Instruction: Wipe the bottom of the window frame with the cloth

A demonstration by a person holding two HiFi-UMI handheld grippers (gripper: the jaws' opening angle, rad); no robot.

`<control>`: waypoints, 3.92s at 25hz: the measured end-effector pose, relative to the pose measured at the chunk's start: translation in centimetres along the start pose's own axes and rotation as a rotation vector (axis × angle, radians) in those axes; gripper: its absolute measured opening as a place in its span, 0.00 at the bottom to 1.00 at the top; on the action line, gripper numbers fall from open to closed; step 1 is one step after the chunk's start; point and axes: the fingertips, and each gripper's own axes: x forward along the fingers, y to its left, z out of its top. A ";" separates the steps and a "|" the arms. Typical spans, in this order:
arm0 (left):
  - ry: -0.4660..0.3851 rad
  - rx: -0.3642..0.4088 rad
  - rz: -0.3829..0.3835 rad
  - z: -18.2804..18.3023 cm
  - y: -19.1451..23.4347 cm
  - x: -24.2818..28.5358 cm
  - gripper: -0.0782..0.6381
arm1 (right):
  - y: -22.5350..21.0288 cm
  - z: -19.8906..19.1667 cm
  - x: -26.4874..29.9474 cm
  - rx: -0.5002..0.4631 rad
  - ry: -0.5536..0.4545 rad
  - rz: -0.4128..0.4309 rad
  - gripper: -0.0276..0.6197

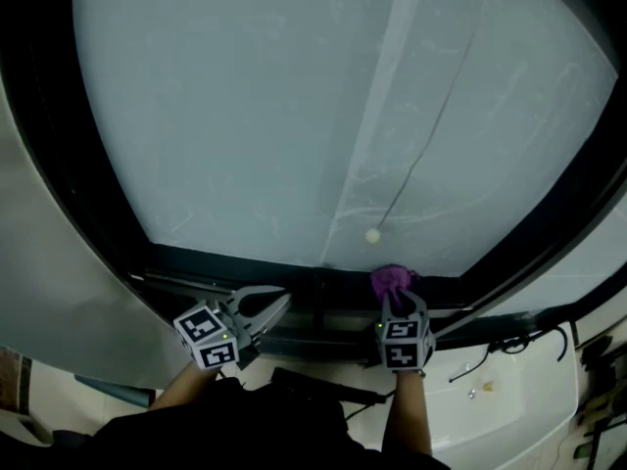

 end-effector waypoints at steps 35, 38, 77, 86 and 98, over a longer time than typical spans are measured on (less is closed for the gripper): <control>-0.017 -0.012 0.126 0.6 1.7 -5.7 0.11 | 7.4 4.0 0.3 0.098 -0.076 0.214 0.14; -0.023 -0.015 0.142 0.7 1.8 -6.5 0.11 | 7.5 4.1 0.3 0.085 -0.068 0.211 0.14; -0.041 -0.024 0.213 0.2 1.3 -11.0 0.11 | 13.0 4.5 -1.7 0.142 -0.188 0.331 0.14; -0.003 -0.019 0.170 0.1 1.2 -11.2 0.11 | 13.4 4.1 -2.2 0.220 -0.208 0.282 0.14; 0.103 -0.035 0.092 -1.3 2.8 -13.9 0.11 | 15.8 3.7 -2.8 0.299 -0.285 0.108 0.14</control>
